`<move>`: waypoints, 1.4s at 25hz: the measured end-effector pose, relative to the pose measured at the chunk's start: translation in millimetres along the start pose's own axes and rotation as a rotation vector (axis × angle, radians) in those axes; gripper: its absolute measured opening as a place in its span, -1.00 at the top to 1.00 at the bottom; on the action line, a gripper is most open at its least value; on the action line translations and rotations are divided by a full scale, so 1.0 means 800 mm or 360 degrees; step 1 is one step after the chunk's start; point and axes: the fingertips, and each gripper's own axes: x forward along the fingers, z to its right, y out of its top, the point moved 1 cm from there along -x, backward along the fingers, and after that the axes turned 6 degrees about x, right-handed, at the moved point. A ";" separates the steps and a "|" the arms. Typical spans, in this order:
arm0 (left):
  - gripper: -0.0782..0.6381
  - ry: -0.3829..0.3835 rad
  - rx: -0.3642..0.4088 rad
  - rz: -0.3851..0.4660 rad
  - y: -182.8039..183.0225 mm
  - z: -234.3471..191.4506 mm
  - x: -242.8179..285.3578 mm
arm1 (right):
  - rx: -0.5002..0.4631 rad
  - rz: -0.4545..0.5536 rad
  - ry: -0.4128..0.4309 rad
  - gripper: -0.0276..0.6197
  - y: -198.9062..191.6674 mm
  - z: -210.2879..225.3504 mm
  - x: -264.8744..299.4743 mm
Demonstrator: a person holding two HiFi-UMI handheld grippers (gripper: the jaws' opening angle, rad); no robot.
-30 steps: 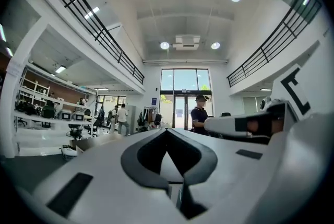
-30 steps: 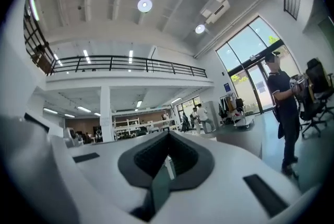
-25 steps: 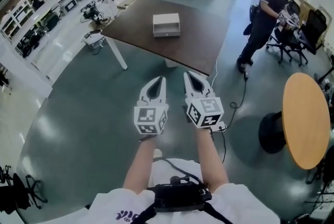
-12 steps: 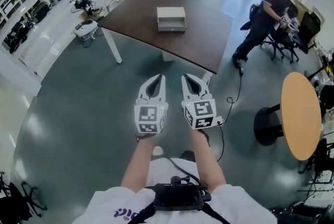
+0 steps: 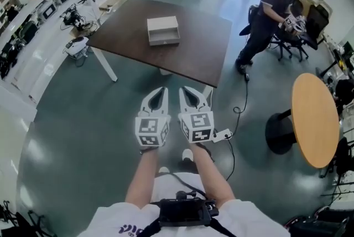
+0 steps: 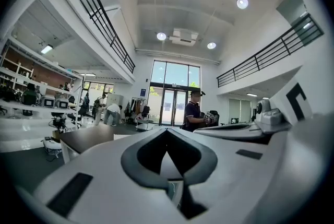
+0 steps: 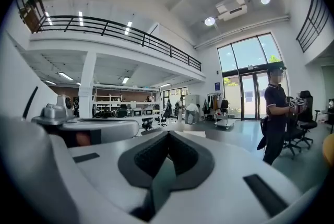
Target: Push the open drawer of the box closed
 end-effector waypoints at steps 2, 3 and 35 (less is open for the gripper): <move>0.76 -0.0024 -0.0026 0.0044 0.019 0.001 0.030 | -0.0009 0.0033 0.0021 0.90 0.021 0.017 0.020; 0.76 -0.0028 -0.0032 0.0067 0.029 0.003 0.046 | -0.0021 0.0055 0.0037 0.90 0.034 0.027 0.029; 0.76 0.0080 0.0047 0.0226 0.083 -0.142 0.352 | -0.0110 0.0208 -0.0004 0.90 0.137 0.184 0.300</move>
